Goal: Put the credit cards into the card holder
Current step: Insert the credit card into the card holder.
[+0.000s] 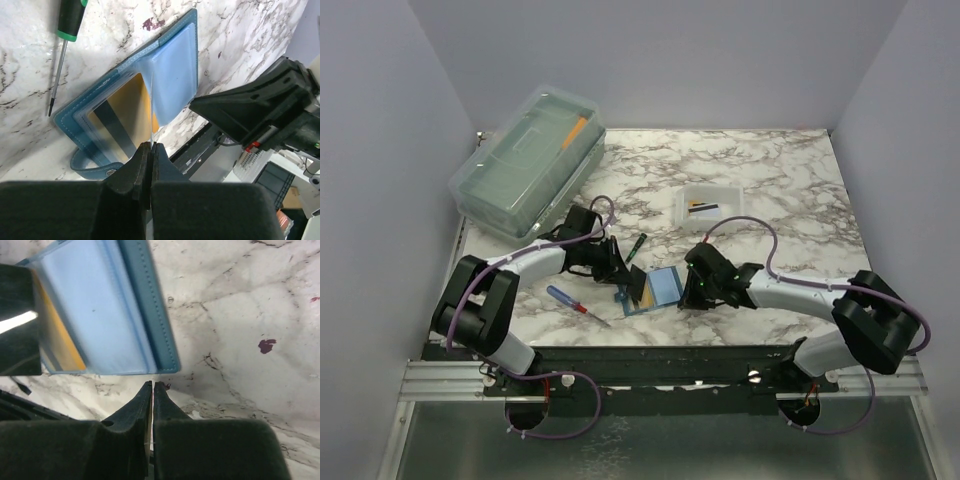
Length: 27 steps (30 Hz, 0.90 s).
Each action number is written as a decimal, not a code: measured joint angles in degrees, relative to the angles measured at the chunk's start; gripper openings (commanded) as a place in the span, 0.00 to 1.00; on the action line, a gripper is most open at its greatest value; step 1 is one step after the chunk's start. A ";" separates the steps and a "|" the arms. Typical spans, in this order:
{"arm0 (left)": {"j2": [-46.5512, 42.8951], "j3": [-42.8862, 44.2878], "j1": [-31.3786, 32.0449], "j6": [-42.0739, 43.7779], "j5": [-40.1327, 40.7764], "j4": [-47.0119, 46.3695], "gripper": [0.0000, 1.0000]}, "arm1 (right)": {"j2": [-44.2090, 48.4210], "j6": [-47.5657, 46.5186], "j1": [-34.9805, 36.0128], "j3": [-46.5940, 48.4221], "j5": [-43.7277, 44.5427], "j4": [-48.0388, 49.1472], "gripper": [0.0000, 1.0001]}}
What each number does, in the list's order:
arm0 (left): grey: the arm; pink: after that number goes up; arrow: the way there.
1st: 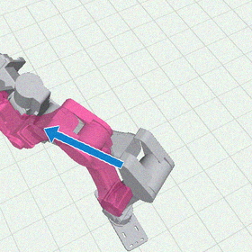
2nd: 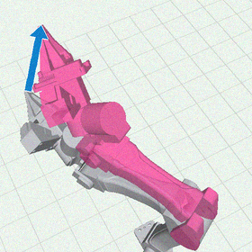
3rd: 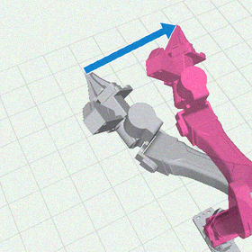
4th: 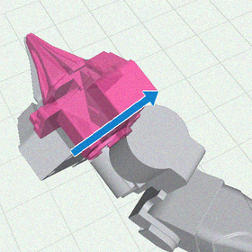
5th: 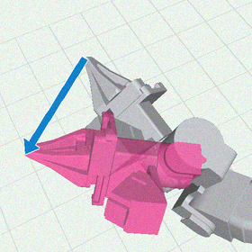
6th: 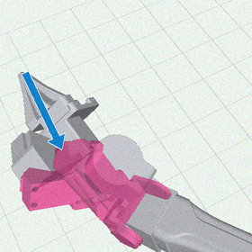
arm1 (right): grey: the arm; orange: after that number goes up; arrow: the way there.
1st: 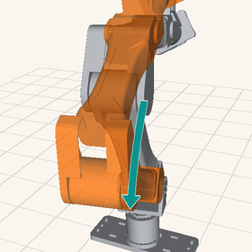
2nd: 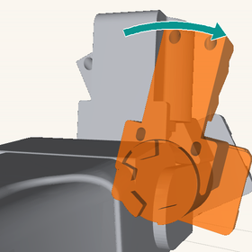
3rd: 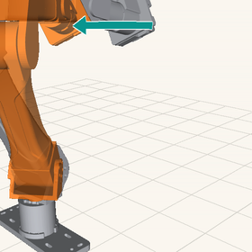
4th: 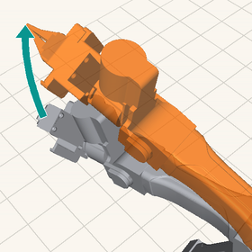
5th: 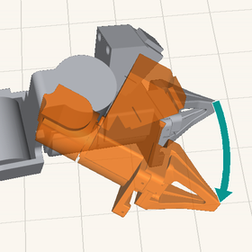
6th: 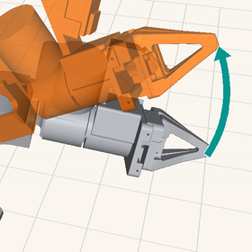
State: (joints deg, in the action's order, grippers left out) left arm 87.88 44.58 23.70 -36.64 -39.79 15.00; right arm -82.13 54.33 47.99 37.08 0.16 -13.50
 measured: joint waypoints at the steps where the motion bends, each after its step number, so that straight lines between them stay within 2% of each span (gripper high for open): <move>1: -0.02 -0.94 0.09 -1.40 0.02 -1.64 0.00 | 0.61 -0.44 0.00 -0.09 -0.02 -0.11 0.13; 6: -0.24 -6.23 1.05 -6.93 -0.07 -8.46 0.00 | 4.52 -3.21 -0.33 -0.02 -0.07 -0.02 0.19; 10: -1.11 -9.33 1.95 -9.81 -0.33 -12.50 0.00 | 3.67 -5.86 -2.86 1.60 -1.53 0.24 0.23; 19: -2.12 -13.07 2.21 -12.46 -1.16 -19.89 0.00 | -4.66 -9.90 -6.49 3.63 -5.68 5.77 0.22; 27: -3.67 -15.98 2.78 -12.90 -1.16 -25.24 0.00 | -7.26 -10.62 -7.61 3.56 -8.57 10.71 0.20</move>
State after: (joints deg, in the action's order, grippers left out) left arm 84.20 28.60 26.48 -49.54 -40.95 -10.24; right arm -89.38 43.70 40.38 40.64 -8.40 -2.79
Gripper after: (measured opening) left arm 0.017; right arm 0.203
